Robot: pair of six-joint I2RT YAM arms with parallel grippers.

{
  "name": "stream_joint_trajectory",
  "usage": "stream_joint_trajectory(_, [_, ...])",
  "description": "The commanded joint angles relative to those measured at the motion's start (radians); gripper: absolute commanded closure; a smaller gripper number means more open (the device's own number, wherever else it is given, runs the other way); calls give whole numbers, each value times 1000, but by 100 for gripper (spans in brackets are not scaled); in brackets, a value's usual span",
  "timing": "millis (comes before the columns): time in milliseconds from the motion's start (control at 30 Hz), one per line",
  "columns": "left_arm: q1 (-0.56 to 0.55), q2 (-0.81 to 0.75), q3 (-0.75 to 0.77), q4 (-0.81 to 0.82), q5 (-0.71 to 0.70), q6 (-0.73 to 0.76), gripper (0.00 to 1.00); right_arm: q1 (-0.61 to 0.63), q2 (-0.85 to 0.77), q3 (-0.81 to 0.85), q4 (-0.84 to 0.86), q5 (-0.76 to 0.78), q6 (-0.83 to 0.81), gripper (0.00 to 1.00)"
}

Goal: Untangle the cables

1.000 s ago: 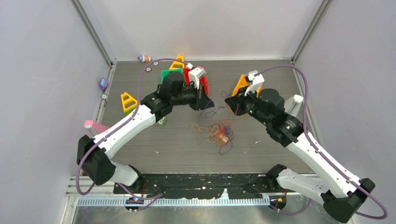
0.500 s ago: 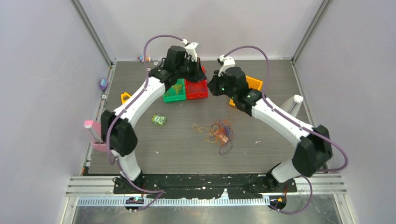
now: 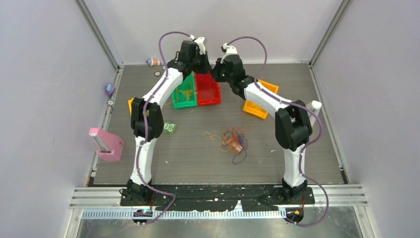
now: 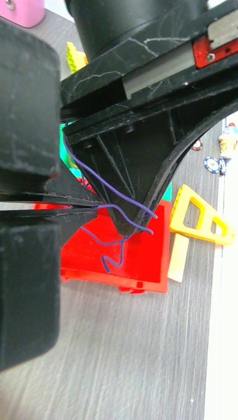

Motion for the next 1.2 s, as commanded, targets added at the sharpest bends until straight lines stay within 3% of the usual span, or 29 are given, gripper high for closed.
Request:
stream_joint_trajectory(0, [17,79,99,105,-34,-19,100,-24,114,151,62,-84,44,95])
stream_joint_trajectory(200, [29,150,142,149,-59,-27,100,-40,273,307,25,-144,71,95])
stream_joint_trajectory(267, [32,159,142,142,-49,-32,94,-41,291,310,20,-156,79,94])
stream_joint_trajectory(333, [34,161,141,117,-26,-34,85,-41,295,299,22,-169,85,84])
stream_joint_trajectory(400, [34,153,138,79,-33,-35,76,-41,287,276,32,-178,92,59])
stream_joint_trajectory(467, [35,140,135,42,-55,-21,71,-42,270,252,43,-179,93,52])
stream_joint_trajectory(867, [33,-5,21,-73,-165,46,49,-51,37,-5,69,-146,82,42])
stream_joint_trajectory(1167, [23,-25,-29,-183,-233,79,44,-59,-150,-200,81,-117,67,39])
